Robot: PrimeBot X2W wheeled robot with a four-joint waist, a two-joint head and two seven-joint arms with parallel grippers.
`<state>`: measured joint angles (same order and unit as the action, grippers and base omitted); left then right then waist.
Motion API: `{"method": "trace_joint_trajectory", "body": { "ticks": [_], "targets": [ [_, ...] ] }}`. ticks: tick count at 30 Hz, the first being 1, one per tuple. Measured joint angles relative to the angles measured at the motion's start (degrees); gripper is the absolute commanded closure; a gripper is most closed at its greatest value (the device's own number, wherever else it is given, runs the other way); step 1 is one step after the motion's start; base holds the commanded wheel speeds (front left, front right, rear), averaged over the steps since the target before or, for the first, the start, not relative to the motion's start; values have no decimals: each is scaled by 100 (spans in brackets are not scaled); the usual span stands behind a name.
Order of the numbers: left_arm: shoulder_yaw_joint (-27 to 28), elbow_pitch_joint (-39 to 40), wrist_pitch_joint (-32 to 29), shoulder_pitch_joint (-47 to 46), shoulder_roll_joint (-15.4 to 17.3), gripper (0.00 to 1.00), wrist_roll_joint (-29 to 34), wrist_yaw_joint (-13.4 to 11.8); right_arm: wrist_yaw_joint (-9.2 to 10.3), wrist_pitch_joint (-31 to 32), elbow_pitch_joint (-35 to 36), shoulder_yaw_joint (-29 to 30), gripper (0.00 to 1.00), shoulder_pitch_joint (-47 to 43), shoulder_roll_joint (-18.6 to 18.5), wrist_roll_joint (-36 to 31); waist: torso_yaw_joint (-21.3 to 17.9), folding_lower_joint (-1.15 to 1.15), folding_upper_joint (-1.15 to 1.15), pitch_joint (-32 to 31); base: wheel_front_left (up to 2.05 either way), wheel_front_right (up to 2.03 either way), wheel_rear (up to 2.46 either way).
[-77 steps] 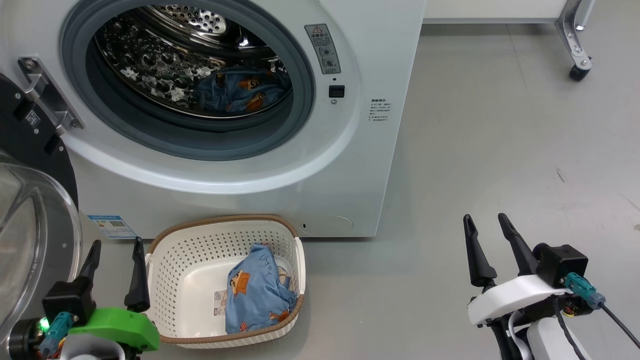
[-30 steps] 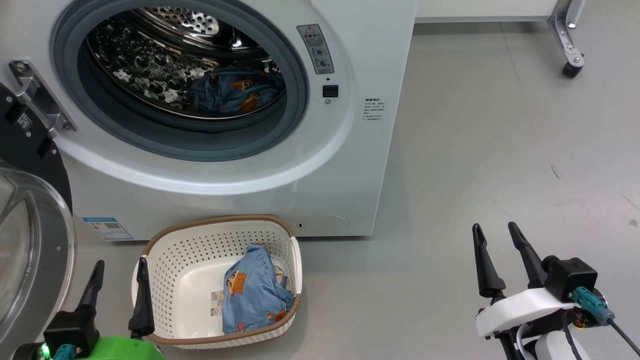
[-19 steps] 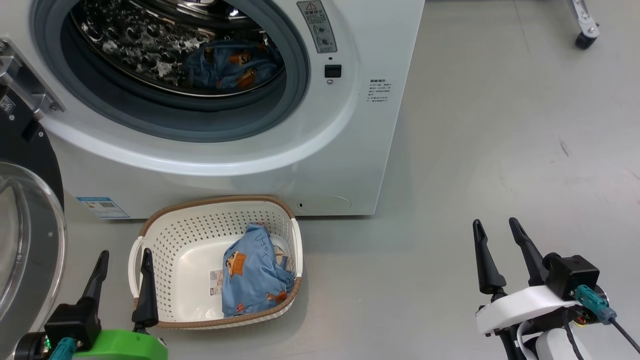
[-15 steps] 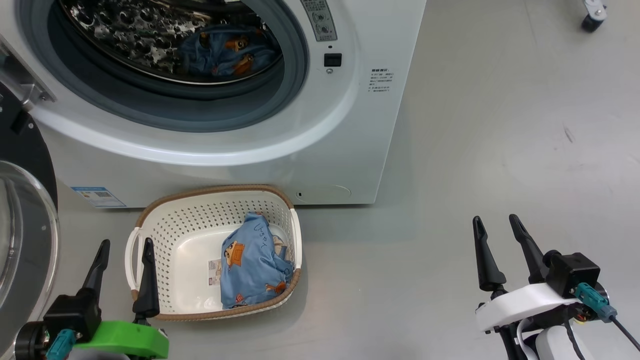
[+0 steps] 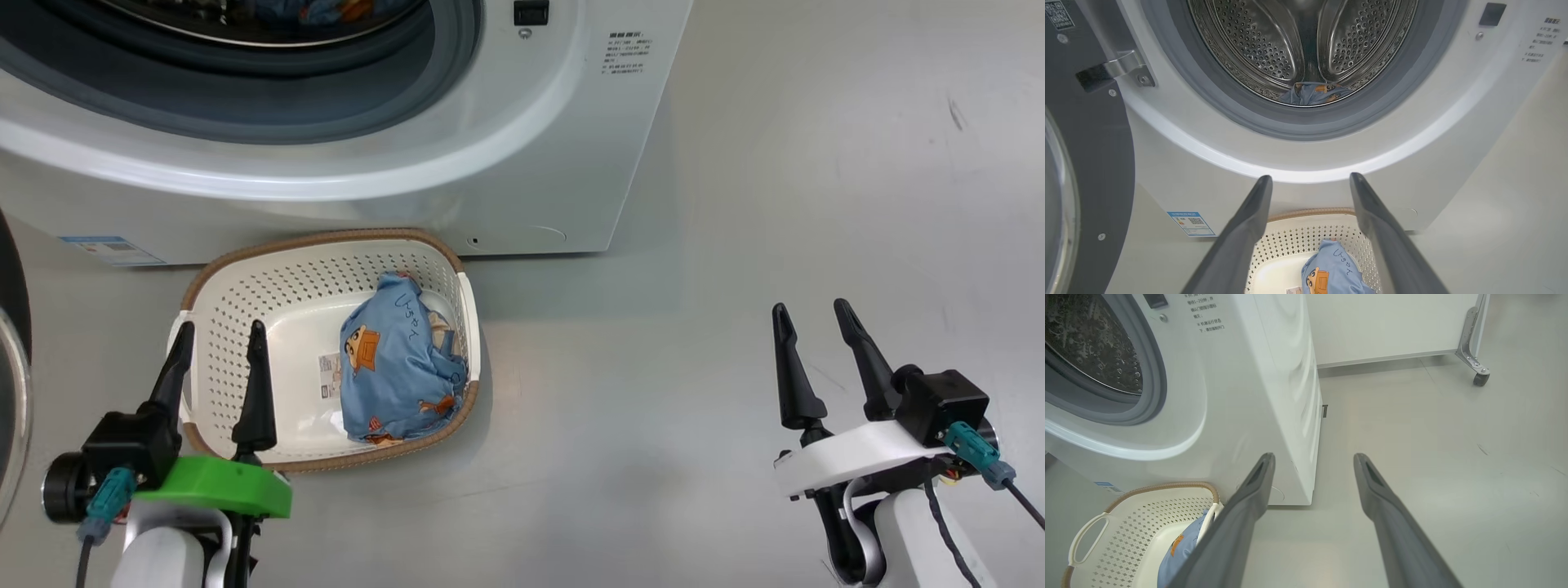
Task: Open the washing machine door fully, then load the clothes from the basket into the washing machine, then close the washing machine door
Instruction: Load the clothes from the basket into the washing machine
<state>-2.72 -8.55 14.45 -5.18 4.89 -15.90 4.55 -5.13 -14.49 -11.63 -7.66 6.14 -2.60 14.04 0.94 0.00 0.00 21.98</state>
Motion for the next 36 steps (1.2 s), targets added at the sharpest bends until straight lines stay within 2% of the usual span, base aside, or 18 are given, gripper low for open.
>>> {"method": "trace_joint_trajectory", "body": {
  "ticks": [22,28,36],
  "targets": [
    [-296,-1367,0,-1650,-3,0,-120,199,70,0,129,-193,0,616,-10,-56,-291,0,0,1424,0,0,0],
    [-397,-1844,-86,-2120,202,0,-118,222,71,0,220,-298,0,814,-14,-108,-364,1,0,1870,0,0,0],
    [-593,-2444,-240,-2755,296,0,-119,255,116,0,268,-366,0,975,-23,-159,-448,1,0,2406,0,0,0]
  ]
}}
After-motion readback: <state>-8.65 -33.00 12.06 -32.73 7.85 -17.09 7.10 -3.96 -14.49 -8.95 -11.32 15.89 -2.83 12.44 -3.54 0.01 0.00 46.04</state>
